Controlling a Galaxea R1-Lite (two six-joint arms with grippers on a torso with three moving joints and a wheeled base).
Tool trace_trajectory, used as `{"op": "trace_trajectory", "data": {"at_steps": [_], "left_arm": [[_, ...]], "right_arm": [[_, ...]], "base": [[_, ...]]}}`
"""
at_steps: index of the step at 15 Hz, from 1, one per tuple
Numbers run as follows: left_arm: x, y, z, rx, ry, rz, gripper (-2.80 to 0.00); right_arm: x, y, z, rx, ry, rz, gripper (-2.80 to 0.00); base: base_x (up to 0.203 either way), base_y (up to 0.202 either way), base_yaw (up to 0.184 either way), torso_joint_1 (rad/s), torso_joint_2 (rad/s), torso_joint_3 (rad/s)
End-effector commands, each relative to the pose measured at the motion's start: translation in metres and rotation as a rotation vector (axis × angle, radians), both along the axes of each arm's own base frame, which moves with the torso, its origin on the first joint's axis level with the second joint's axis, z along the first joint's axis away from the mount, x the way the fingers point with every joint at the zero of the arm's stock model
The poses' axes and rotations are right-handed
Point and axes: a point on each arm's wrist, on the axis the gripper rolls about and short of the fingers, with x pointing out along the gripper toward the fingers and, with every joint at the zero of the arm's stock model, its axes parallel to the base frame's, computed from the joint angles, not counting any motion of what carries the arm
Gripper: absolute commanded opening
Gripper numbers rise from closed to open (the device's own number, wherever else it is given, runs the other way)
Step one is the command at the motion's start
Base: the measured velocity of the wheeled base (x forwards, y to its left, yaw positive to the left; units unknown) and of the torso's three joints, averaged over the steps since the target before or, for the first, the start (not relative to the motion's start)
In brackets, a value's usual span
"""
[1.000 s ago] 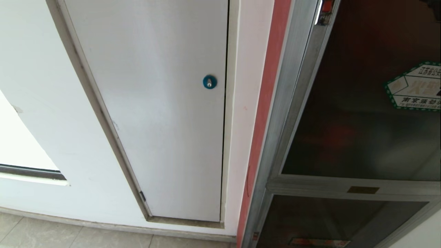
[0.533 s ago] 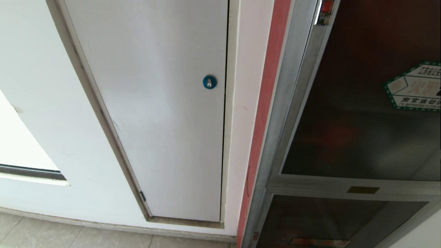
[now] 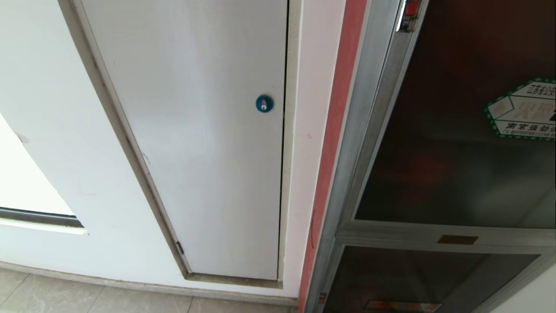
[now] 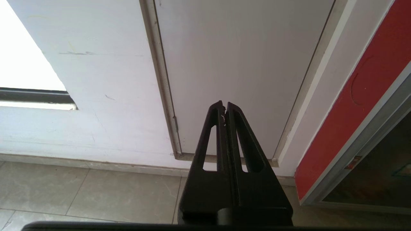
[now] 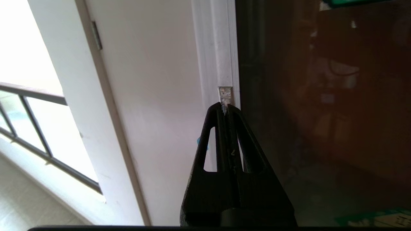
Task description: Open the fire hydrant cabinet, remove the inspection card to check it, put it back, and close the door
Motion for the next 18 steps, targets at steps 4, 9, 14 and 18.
{"op": "trace_trajectory", "data": {"at_steps": [4, 9, 14, 18], "left_arm": [[0.000, 0.000, 0.000, 0.000, 0.000, 0.000, -2.80], [0.000, 0.000, 0.000, 0.000, 0.000, 0.000, -2.80], [0.000, 0.000, 0.000, 0.000, 0.000, 0.000, -2.80], [0.000, 0.000, 0.000, 0.000, 0.000, 0.000, -2.80]], "right_arm": [[-0.019, -0.008, -0.003, 0.041, -0.017, -0.090, -2.80], [-0.048, -0.019, -0.011, 0.054, -0.059, -0.216, -2.80], [-0.100, -0.027, -0.034, 0.068, -0.121, -0.247, -2.80], [-0.137, -0.031, -0.066, 0.076, -0.156, -0.256, -2.80]], "base": [[0.000, 0.000, 0.000, 0.000, 0.00, 0.000], [0.000, 0.000, 0.000, 0.000, 0.00, 0.000], [0.000, 0.000, 0.000, 0.000, 0.00, 0.000], [0.000, 0.000, 0.000, 0.000, 0.00, 0.000]]}}
